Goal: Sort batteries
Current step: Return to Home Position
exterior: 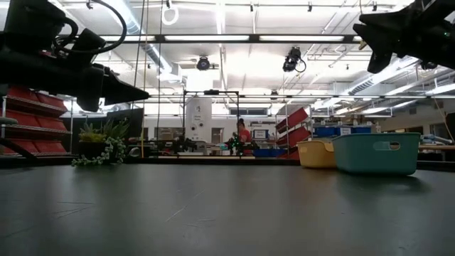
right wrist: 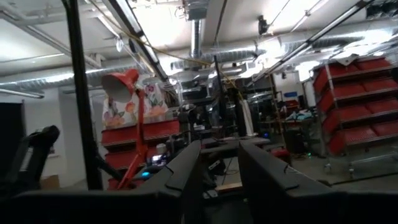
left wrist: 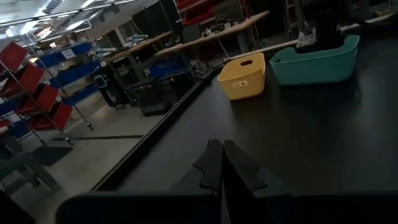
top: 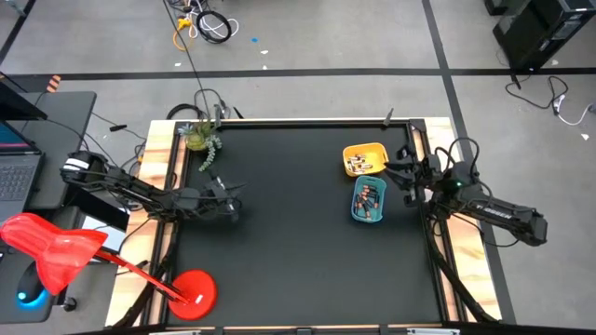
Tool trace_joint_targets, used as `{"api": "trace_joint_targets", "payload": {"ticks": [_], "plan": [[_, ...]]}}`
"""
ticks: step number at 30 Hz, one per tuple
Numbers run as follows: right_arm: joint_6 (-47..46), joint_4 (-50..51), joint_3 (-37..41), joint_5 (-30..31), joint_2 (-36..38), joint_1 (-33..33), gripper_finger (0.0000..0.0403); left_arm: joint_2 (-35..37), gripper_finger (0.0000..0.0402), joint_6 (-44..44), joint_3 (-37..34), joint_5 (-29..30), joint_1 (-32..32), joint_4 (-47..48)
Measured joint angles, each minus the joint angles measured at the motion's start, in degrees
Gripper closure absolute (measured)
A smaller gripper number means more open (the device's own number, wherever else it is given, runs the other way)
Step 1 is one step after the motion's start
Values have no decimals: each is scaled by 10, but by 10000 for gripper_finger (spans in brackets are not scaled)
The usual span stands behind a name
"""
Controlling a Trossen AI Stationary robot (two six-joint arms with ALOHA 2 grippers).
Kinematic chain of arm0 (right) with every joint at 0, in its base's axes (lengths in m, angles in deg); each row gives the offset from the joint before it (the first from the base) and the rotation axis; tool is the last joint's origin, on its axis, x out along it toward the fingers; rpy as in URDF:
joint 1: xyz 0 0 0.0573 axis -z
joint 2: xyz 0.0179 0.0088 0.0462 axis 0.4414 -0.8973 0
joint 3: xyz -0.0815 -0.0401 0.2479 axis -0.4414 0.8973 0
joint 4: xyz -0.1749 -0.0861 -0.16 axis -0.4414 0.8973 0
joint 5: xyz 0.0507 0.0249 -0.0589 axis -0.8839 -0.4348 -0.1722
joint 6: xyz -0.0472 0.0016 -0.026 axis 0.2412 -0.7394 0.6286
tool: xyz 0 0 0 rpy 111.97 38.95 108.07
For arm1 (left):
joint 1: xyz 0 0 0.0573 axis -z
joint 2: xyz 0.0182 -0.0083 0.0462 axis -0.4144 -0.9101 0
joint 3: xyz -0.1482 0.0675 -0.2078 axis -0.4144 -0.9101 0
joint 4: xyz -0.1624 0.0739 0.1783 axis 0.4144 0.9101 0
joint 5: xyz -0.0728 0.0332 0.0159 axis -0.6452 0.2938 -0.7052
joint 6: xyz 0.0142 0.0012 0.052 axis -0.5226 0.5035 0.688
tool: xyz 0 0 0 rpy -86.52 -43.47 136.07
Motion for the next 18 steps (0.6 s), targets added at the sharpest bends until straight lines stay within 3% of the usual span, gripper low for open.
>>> {"api": "trace_joint_targets", "payload": {"ticks": [6,18], "plan": [[0,125,3,0,77,-30,288,0,387,19,1,13,0,-10],[0,219,2,-2,76,-51,287,0,387,17,1,12,0,-8]]}}
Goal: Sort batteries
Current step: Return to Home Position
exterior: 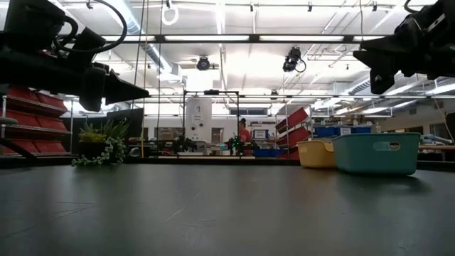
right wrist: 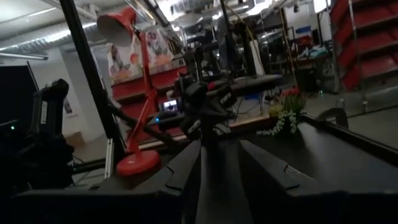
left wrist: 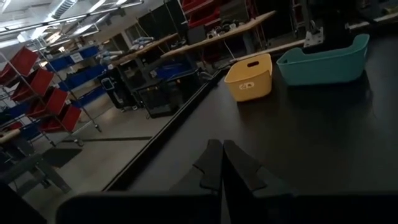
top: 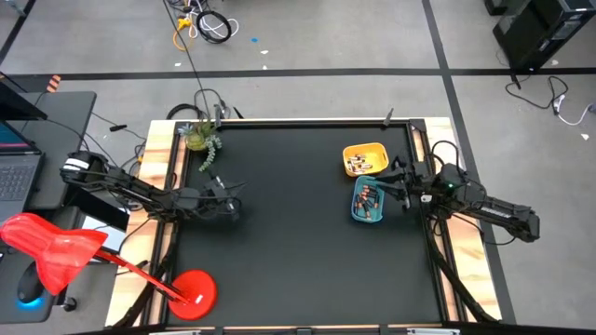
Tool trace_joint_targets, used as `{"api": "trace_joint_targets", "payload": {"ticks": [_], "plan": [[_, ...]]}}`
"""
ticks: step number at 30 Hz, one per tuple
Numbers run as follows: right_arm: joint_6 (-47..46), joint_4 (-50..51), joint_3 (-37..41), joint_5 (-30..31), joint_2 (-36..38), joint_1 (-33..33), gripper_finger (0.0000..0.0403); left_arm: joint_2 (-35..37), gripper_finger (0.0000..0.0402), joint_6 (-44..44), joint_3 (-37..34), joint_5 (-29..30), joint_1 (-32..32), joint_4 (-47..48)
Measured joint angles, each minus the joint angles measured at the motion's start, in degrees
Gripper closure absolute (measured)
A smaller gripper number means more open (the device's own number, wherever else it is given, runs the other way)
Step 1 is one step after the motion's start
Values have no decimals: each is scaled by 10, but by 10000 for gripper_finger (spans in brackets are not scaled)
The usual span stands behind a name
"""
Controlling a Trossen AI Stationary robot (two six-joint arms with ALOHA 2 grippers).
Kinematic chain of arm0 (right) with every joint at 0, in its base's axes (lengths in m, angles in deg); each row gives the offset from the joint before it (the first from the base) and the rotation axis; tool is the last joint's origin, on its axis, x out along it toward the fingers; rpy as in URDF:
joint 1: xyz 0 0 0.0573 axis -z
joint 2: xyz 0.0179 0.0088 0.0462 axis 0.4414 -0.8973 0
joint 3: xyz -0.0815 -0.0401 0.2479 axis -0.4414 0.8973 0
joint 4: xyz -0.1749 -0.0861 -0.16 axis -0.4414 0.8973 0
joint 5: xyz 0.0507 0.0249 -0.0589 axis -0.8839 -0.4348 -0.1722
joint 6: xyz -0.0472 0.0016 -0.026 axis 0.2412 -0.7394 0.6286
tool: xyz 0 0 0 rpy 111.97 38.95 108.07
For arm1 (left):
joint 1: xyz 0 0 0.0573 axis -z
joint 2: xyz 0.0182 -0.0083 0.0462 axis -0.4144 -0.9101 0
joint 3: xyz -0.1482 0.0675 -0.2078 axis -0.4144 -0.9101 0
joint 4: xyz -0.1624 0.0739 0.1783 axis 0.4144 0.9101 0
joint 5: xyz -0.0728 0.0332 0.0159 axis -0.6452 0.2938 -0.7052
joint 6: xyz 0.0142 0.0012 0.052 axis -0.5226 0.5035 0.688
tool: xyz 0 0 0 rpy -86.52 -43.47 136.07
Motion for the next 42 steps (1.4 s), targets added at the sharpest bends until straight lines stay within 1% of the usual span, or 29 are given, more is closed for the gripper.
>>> {"api": "trace_joint_targets", "payload": {"ticks": [10,13,20,26,30,35,40,42], "plan": [[0,-1,0,1,0,0,287,1,387,0,1,0,0,7],[0,3,0,1,0,0,287,25,387,-1,-1,-1,0,15],[0,13,0,1,0,-1,287,151,387,-1,-1,-2,1,194],[0,44,0,1,0,-1,288,267,387,-1,-1,-2,1,347],[0,56,0,1,0,-1,287,349,387,-1,-1,-2,1,422],[0,58,0,1,0,-1,288,419,387,-1,-1,-1,1,476],[0,59,0,1,0,-1,287,450,387,0,-1,0,1,536],[0,59,0,1,0,-1,287,452,387,0,-1,0,1,534]]}}
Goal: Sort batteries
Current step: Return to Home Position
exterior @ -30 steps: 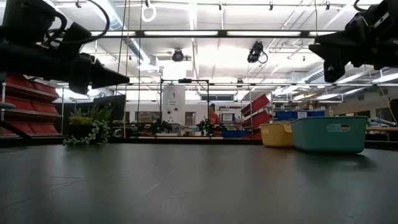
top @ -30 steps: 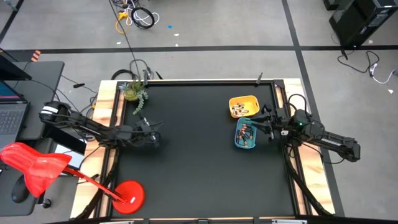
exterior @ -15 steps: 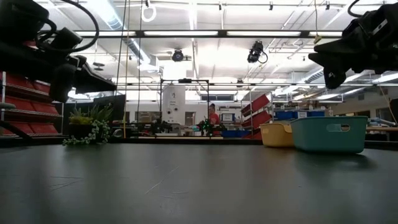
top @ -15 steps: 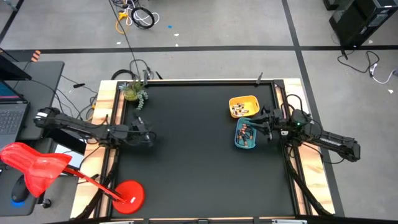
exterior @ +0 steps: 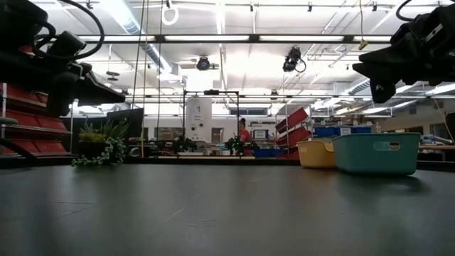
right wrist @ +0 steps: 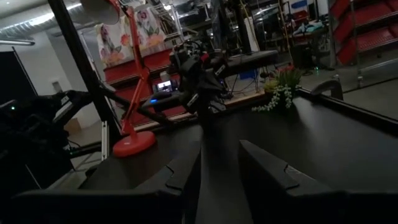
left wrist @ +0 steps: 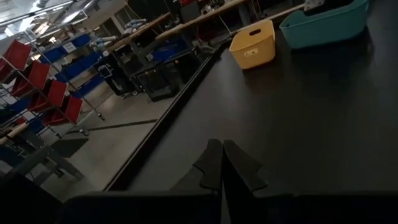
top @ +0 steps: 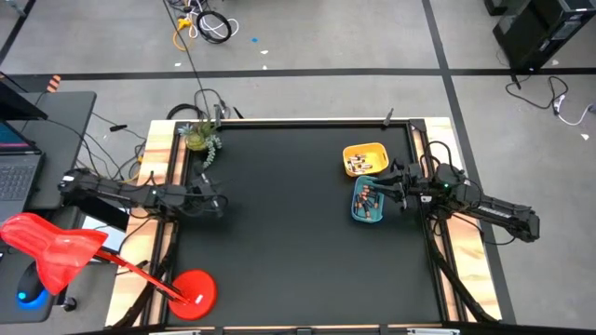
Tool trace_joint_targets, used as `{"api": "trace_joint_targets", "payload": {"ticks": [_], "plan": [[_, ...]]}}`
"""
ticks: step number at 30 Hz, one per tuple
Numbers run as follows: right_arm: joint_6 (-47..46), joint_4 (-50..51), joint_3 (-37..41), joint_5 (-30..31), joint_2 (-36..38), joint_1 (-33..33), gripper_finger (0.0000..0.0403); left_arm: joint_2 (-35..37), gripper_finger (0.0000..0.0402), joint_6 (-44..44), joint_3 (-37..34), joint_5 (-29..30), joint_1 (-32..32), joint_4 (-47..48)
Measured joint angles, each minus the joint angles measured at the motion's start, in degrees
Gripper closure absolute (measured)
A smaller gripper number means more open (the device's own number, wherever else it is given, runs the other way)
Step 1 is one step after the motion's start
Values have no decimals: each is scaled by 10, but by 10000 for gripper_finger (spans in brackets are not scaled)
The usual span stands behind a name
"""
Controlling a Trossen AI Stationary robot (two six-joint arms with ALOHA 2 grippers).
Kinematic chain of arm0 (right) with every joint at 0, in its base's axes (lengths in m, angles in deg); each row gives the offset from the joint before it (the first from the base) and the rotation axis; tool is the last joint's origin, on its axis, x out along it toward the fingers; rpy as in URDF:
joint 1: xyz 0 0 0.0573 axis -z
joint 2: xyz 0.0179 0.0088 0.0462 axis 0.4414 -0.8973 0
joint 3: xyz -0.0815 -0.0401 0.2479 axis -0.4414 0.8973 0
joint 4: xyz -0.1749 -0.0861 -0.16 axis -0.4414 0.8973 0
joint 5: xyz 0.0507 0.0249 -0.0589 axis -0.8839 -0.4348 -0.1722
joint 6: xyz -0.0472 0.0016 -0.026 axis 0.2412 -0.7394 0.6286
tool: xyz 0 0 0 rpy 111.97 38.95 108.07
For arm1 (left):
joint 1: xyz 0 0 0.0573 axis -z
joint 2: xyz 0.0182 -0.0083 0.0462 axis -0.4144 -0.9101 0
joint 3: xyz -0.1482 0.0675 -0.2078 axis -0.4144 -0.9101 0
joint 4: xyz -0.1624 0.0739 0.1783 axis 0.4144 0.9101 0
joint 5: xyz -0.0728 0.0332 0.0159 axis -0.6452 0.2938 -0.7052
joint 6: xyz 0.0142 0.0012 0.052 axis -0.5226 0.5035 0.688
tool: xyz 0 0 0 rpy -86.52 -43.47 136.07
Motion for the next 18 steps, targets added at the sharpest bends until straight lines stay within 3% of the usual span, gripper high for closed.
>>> {"api": "trace_joint_targets", "payload": {"ticks": [18], "plan": [[0,-5,0,0,-1,0,287,29,387,0,0,0,0,1]]}}
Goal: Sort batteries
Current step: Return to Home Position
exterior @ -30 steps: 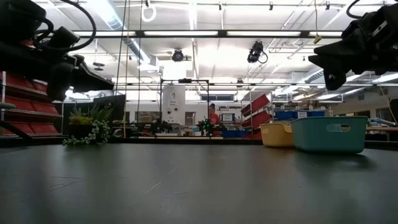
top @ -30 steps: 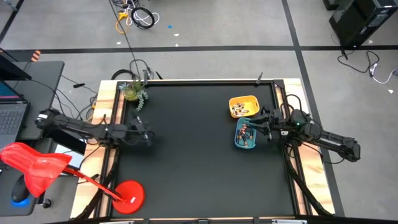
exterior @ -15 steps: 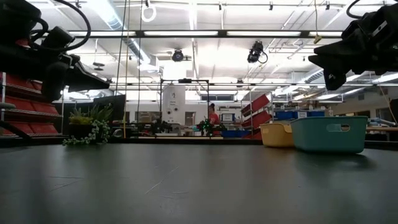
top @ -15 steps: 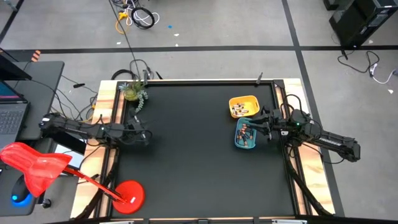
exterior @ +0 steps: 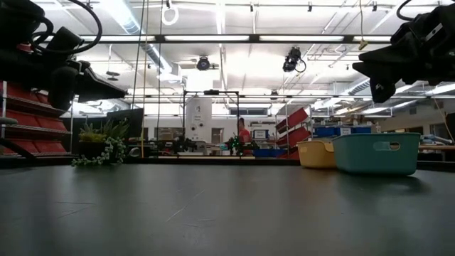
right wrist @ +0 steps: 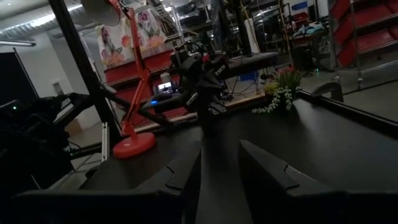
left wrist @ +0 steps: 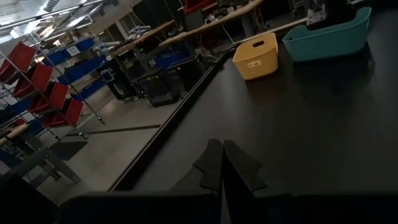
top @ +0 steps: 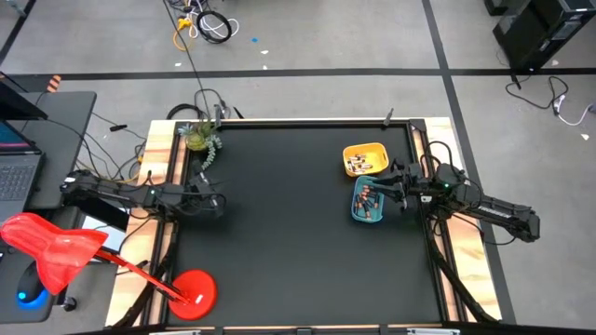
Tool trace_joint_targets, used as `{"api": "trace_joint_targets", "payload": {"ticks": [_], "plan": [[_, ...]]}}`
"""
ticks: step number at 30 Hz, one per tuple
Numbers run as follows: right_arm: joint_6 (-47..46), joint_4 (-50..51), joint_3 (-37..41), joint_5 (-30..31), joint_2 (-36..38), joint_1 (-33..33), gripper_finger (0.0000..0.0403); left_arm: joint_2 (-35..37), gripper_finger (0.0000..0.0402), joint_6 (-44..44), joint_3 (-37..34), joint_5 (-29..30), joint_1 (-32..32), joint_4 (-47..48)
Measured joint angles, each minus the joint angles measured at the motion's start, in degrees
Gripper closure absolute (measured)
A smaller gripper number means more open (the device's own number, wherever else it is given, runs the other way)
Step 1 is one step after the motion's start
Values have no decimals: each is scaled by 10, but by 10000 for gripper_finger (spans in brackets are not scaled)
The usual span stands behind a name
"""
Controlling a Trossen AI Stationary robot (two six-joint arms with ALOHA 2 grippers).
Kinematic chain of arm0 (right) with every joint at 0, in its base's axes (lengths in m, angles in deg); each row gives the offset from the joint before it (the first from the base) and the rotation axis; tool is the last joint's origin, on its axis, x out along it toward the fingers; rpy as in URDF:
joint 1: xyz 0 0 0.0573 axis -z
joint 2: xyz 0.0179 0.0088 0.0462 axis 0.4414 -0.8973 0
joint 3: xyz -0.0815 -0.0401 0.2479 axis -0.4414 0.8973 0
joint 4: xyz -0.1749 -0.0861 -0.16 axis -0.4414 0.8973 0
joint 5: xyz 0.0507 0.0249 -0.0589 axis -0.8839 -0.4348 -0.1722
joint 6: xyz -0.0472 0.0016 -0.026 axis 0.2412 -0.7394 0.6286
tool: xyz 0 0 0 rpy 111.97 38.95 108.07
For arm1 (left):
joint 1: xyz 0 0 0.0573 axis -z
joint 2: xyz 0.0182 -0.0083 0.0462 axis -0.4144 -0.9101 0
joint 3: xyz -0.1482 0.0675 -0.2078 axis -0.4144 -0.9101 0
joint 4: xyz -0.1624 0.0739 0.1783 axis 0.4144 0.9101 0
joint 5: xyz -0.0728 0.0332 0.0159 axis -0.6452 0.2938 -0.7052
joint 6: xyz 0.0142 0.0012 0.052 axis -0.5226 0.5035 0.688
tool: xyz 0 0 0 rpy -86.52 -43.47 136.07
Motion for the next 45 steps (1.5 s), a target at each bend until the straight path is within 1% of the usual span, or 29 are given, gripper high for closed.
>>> {"api": "trace_joint_targets", "payload": {"ticks": [6,17,22,28,35,45], "plan": [[0,0,0,0,0,0,289,-12,387,0,0,0,0,0],[0,0,0,0,0,0,289,-102,387,0,0,0,1,1],[0,-1,0,0,0,0,287,-98,387,0,0,-1,17,1],[0,-1,0,0,0,0,289,-83,387,0,0,0,71,0],[0,-1,0,0,0,0,288,-82,387,0,0,-1,132,0],[0,-1,0,0,0,0,287,-64,387,0,0,-1,157,0]]}}
